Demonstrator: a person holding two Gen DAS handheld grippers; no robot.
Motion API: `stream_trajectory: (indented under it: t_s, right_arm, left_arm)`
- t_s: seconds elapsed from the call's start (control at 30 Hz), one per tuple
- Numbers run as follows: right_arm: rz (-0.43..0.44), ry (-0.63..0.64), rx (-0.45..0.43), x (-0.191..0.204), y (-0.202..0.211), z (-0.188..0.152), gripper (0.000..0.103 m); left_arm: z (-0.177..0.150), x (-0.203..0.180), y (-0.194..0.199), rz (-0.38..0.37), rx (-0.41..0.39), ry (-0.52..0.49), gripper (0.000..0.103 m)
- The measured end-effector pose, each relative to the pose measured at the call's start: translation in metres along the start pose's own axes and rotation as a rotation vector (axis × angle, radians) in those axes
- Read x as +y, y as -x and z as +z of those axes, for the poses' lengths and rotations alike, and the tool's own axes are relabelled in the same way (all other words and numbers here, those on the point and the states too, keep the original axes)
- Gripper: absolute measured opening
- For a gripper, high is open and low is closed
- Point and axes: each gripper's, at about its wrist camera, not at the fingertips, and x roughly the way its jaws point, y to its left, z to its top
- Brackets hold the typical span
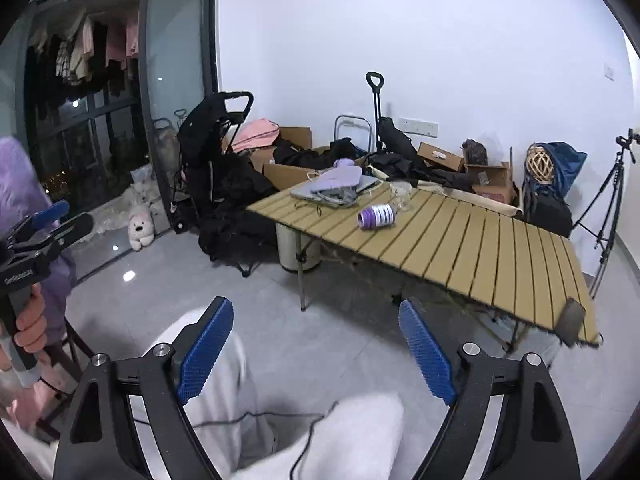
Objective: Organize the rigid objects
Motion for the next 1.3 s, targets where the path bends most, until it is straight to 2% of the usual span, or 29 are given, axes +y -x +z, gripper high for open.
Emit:
stream_trajectory:
  t_s: [0.13, 0.23, 0.37, 0.43, 0.5, 0.53, 0.63, 0.7, 0.9, 1.3]
  right_arm:
    - [0.016, -0.025, -0.018, 0.029, 0.021, -0.035, 0.089]
    - [0.026, -0.013, -0.05, 0.058, 0.036, -0.056, 0.089]
    - [0.038, 0.015, -0.122, 0.095, 0.055, -0.079, 0.089]
    - [0.033, 0.023, -0.152, 0.112, 0.061, -0.091, 0.089]
    - [0.058, 0.044, -0.14, 0.125, 0.06, -0.099, 0.089]
    - [0.055, 0.065, -0.134, 0.13, 0.058, -0.1, 0.089]
    - [0.016, 0.107, -0.141, 0.144, 0.058, -0.099, 0.089]
    - [0.03, 0.097, -0.158, 0.146, 0.062, -0.096, 0.089]
    - [0.038, 0.113, -0.165, 0.154, 0.066, -0.095, 0.089]
    - [0.044, 0.091, -0.167, 0.154, 0.066, -0.092, 0.089]
  left_arm:
    - [-0.043, 0.017, 0.036, 0.014, 0.018, 0.014, 0.103]
    - [-0.07, 0.03, 0.057, 0.052, 0.028, 0.022, 0.103]
    - [-0.083, 0.039, 0.079, 0.078, 0.01, 0.079, 0.103]
    - [-0.084, 0.042, 0.089, 0.037, -0.02, 0.067, 0.103]
    - [-0.082, 0.043, 0.1, 0.097, -0.065, 0.052, 0.103]
    - [-0.082, 0.043, 0.103, 0.093, -0.083, 0.059, 0.103]
    - [-0.085, 0.04, 0.101, 0.031, -0.054, 0.071, 0.103]
    - [-0.086, 0.038, 0.099, 0.037, -0.041, 0.061, 0.103]
    - [-0.088, 0.045, 0.108, 0.067, -0.067, 0.09, 0.103]
    - [-0.086, 0.048, 0.109, 0.069, -0.07, 0.083, 0.103]
